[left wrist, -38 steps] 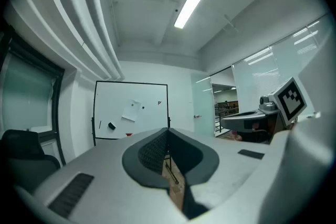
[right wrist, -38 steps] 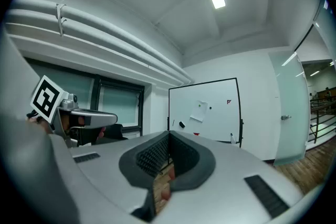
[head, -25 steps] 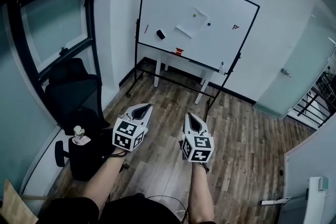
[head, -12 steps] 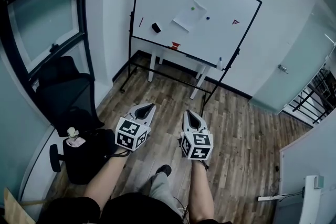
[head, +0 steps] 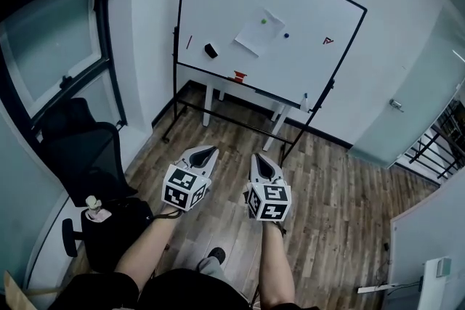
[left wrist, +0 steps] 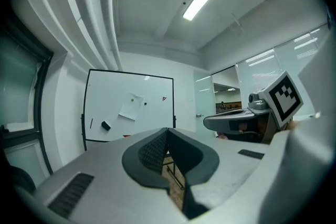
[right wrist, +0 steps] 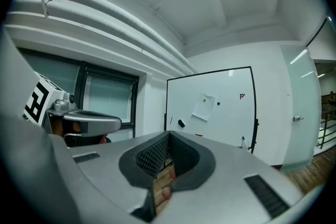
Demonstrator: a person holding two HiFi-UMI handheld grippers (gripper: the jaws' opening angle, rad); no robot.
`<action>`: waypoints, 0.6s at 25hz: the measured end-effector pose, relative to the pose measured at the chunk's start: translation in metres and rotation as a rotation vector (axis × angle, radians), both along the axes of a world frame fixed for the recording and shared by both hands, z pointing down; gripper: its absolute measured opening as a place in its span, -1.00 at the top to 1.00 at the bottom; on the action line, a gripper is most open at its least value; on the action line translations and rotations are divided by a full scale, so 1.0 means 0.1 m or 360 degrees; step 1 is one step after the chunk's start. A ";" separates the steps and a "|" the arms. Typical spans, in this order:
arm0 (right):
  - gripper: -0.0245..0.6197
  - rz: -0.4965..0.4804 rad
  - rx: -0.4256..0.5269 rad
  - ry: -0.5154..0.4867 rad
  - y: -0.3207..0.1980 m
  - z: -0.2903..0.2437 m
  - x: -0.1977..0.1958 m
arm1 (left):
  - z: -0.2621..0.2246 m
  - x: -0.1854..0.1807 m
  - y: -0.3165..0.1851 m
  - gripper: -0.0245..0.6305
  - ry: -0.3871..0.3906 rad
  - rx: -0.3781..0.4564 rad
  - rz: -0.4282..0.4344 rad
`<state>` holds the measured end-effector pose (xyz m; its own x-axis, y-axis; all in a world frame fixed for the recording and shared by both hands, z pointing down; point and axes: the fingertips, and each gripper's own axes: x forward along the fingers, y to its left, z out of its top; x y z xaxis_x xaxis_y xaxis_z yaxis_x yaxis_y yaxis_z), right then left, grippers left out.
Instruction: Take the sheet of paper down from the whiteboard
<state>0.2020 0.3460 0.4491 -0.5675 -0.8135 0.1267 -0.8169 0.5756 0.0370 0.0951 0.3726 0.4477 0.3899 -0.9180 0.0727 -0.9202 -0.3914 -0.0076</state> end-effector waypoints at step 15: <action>0.85 -0.0016 0.0007 -0.0112 -1.77 -0.12 0.56 | -0.21 0.65 -1.75 0.86 -0.0089 0.0019 0.0000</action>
<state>0.2578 0.1685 0.4368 -0.5830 -0.8082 0.0830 -0.8118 0.5837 -0.0176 0.1605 0.1972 0.4265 0.3854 -0.9190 0.0836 -0.9182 -0.3909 -0.0638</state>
